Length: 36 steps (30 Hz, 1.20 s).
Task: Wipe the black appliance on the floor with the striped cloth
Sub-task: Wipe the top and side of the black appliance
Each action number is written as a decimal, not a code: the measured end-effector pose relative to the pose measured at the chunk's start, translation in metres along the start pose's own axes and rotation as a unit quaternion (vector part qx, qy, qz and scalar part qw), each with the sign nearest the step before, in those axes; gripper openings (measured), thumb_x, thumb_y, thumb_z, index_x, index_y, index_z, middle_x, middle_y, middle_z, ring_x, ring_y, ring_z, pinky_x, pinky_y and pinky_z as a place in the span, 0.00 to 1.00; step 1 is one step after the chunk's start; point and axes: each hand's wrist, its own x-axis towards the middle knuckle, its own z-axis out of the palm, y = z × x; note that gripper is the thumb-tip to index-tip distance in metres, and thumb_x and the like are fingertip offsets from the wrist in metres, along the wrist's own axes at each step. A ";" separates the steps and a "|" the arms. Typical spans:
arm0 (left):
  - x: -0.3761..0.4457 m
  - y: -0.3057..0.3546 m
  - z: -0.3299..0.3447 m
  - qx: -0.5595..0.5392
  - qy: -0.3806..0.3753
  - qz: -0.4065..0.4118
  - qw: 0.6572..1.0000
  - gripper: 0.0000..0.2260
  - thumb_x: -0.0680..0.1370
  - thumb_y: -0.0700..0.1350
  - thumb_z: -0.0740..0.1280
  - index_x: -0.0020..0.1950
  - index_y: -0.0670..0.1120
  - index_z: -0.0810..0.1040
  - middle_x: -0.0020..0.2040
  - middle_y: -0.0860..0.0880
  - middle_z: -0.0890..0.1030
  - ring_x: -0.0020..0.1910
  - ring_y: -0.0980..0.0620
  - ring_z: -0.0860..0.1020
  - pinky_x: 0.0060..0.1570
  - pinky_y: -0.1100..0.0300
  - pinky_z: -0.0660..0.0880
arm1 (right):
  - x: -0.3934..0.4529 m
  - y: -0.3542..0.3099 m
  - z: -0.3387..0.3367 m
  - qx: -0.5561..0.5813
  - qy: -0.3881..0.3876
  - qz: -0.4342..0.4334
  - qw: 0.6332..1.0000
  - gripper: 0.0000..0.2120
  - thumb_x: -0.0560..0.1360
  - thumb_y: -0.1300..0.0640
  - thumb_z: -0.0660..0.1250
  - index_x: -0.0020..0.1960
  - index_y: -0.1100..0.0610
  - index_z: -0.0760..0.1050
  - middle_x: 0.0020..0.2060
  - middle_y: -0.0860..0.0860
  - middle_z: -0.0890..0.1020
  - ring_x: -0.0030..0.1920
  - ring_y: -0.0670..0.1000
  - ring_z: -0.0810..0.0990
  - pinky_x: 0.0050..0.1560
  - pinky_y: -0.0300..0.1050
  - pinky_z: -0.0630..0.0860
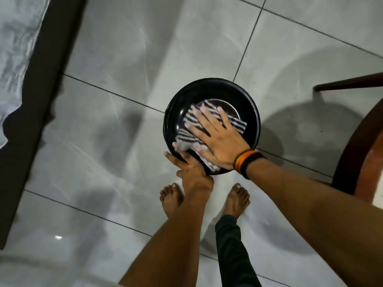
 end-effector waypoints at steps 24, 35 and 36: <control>0.003 -0.013 0.003 0.070 0.047 0.106 0.991 0.63 0.73 0.42 0.79 0.82 0.46 0.26 0.80 0.37 0.24 0.82 0.37 0.28 0.81 0.41 0.39 | 0.062 0.041 -0.030 0.056 0.012 0.118 0.991 0.31 0.84 0.38 0.47 0.84 0.49 0.57 0.85 0.54 0.58 0.85 0.59 0.53 0.83 0.66 0.53; 0.005 -0.015 0.006 0.085 0.052 0.108 0.989 0.64 0.72 0.43 0.80 0.82 0.45 0.26 0.81 0.34 0.26 0.83 0.33 0.31 0.82 0.39 0.50 | -0.010 -0.036 -0.001 0.256 0.116 0.540 0.794 0.34 0.85 0.41 0.53 0.86 0.53 0.49 0.85 0.61 0.48 0.85 0.63 0.46 0.82 0.70 0.47; 0.007 -0.015 0.007 0.084 0.050 0.104 0.990 0.64 0.72 0.43 0.80 0.82 0.45 0.26 0.80 0.34 0.25 0.83 0.34 0.31 0.82 0.39 0.49 | 0.006 -0.025 -0.008 0.256 0.114 0.546 0.789 0.34 0.85 0.40 0.53 0.85 0.52 0.50 0.85 0.60 0.49 0.85 0.62 0.45 0.83 0.70 0.45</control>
